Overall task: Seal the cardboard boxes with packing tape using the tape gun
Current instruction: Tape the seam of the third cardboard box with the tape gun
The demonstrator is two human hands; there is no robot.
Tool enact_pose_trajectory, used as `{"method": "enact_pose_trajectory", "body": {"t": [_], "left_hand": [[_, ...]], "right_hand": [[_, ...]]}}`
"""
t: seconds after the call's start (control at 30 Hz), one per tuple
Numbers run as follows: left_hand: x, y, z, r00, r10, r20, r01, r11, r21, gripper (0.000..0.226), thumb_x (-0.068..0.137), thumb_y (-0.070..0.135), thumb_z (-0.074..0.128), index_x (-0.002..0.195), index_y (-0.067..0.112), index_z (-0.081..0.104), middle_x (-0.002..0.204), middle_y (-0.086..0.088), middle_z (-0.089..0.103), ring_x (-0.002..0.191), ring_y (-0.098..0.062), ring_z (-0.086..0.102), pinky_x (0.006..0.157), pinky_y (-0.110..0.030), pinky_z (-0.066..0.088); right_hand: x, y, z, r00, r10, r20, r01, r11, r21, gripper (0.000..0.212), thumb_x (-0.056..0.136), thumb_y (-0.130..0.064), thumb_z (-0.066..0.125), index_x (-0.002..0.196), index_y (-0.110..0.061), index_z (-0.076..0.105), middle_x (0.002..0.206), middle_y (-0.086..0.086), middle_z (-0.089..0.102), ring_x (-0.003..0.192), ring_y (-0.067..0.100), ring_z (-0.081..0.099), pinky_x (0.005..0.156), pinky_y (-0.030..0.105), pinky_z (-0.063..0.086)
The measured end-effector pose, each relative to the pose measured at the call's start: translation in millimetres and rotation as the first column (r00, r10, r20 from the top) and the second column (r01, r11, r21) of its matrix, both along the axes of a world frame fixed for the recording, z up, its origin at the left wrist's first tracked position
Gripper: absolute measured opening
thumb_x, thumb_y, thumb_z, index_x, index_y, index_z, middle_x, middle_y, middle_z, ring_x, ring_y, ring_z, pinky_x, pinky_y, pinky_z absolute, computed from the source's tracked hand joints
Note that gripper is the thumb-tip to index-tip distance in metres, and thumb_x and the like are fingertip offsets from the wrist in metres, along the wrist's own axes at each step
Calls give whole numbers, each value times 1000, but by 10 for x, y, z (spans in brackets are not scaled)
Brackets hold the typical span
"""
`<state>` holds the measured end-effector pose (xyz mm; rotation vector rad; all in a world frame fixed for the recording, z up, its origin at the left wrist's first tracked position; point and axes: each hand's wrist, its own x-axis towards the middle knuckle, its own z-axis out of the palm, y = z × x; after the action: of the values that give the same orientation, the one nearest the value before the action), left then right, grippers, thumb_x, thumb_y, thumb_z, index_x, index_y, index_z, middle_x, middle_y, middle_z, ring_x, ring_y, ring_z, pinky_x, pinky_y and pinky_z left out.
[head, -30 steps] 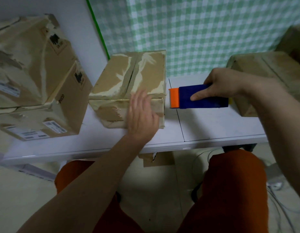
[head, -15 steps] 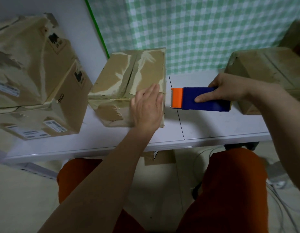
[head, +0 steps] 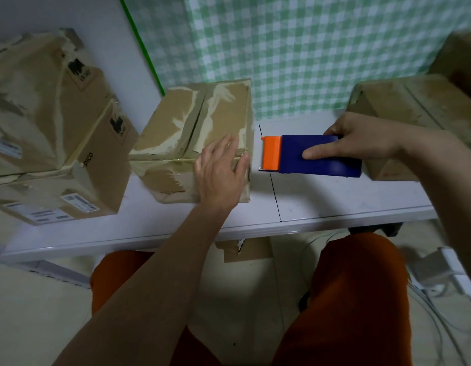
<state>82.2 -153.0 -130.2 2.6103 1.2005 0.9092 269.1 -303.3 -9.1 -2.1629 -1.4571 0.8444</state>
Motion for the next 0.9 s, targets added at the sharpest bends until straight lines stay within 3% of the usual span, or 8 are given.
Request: {"method": "enact_pose_trajectory", "body": {"t": [0.27, 0.43, 0.53, 0.67, 0.73, 0.8, 0.83, 0.9], "left_hand": [[-9, -1, 34, 999, 17, -47, -18, 1000, -11, 48, 100, 46, 38, 145, 29, 38, 150, 11, 38, 137, -13, 27, 107, -32, 15], [2, -18, 35, 996, 35, -80, -35, 999, -1, 51, 100, 47, 35, 147, 29, 34, 152, 12, 34, 138, -13, 25, 108, -33, 15], [7, -22, 47, 996, 33, -86, -31, 999, 19, 51, 100, 48, 35, 147, 27, 36, 151, 9, 36, 138, -15, 26, 107, -35, 17], [5, -25, 39, 993, 35, -111, -31, 999, 40, 51, 100, 47, 32, 147, 26, 35, 151, 8, 36, 137, -16, 28, 107, -35, 18], [-1, -15, 51, 992, 28, -124, -22, 999, 46, 51, 100, 46, 31, 147, 25, 35, 152, 8, 36, 136, -17, 29, 107, -35, 18], [-25, -3, 55, 990, 24, -136, -18, 999, 46, 52, 100, 47, 31, 147, 25, 34, 152, 8, 35, 136, -17, 29, 106, -35, 18], [-40, 11, 52, 990, 22, -138, -16, 999, 47, 52, 100, 47, 31, 148, 25, 33, 153, 8, 34, 136, -17, 29, 106, -36, 19], [-71, 18, 22, 988, 3, -152, 5, 998, 56, 54, 100, 48, 30, 148, 25, 32, 153, 8, 34, 136, -18, 30, 106, -37, 20]], "right_hand": [[-5, -41, 93, 997, -25, 72, 27, 999, -26, 45, 72, -58, 66, 82, -14, 70, 72, 4, 69, 65, 15, 64, 57, 24, 45], [-42, -54, 27, 992, -20, 122, 32, 995, -96, 35, 83, -48, 65, 90, -13, 68, 78, 3, 69, 70, 16, 65, 61, 24, 46], [-173, -8, 20, 970, -15, 242, 52, 988, -147, 36, 88, -47, 59, 97, -13, 64, 81, 2, 64, 74, 16, 62, 64, 28, 46], [-502, 165, -6, 784, -4, 621, 102, 987, -123, 32, 91, -48, 50, 93, -16, 48, 71, 0, 45, 75, 23, 53, 62, 32, 38], [-689, 286, -66, 683, -12, 730, 76, 996, -55, 24, 92, -40, 47, 91, -17, 43, 69, 0, 41, 74, 25, 49, 62, 31, 35], [-751, 372, -197, 597, -11, 802, 44, 999, -20, 12, 92, -30, 46, 96, -20, 52, 82, 3, 55, 84, 29, 57, 66, 30, 37], [-711, 370, -273, 559, -4, 829, 70, 997, -43, 17, 92, -24, 46, 103, -21, 58, 98, 5, 63, 96, 29, 60, 70, 30, 39], [-520, 269, -459, 573, -39, 819, 176, 981, -77, 28, 95, -25, 43, 114, -16, 62, 118, 9, 63, 109, 29, 60, 80, 32, 43]]}}
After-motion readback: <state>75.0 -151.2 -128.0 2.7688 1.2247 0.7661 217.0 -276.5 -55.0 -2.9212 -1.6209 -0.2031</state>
